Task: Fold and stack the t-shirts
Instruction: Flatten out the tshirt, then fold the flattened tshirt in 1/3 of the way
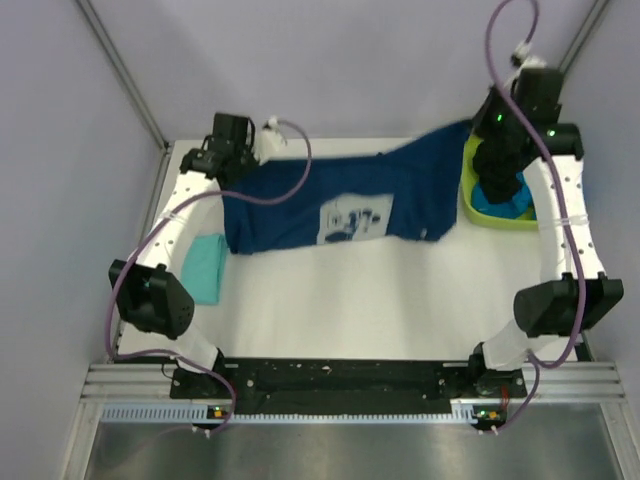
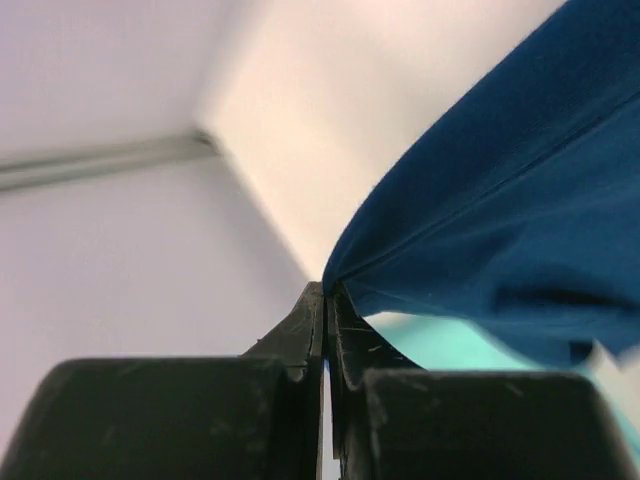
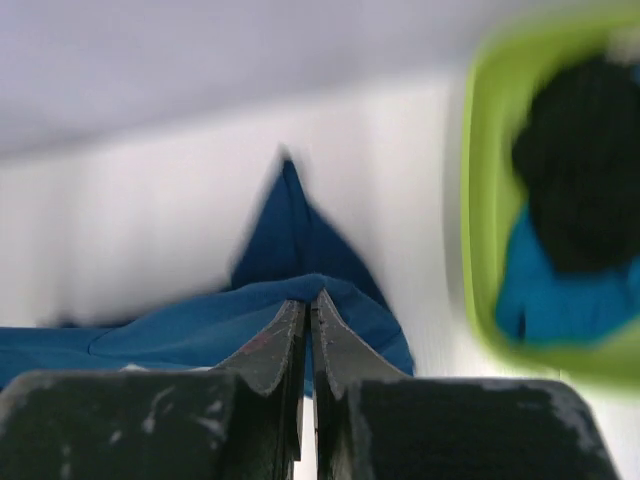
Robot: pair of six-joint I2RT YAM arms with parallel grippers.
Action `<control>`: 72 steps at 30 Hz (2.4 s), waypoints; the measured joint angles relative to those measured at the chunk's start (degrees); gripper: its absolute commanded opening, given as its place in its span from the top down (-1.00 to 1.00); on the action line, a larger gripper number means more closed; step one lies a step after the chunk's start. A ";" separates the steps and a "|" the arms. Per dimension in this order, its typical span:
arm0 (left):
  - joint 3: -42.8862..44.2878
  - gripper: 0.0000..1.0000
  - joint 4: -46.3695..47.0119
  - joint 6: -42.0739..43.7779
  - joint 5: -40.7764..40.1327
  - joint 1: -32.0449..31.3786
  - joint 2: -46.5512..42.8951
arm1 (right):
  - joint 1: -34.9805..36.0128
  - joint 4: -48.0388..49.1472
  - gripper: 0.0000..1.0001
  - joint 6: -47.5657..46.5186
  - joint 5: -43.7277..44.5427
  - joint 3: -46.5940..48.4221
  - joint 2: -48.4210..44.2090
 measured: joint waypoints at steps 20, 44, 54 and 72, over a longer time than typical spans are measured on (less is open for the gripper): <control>2.34 1.00 25.64 9.66 -2.38 -1.11 -8.68 | -10.56 11.37 1.00 -2.93 -10.25 8.98 -10.88; -46.93 -0.60 -4.76 6.78 18.32 -12.04 -28.89 | -9.84 -15.39 1.00 -2.29 -14.99 -47.93 -44.87; -52.78 0.94 8.20 5.97 13.86 -13.57 -23.28 | -9.81 -16.04 1.00 -3.56 -13.86 -45.35 -41.92; -42.51 1.00 -12.44 2.03 9.88 -12.59 -39.58 | -0.22 -30.36 1.00 -4.61 -7.56 -35.89 -40.09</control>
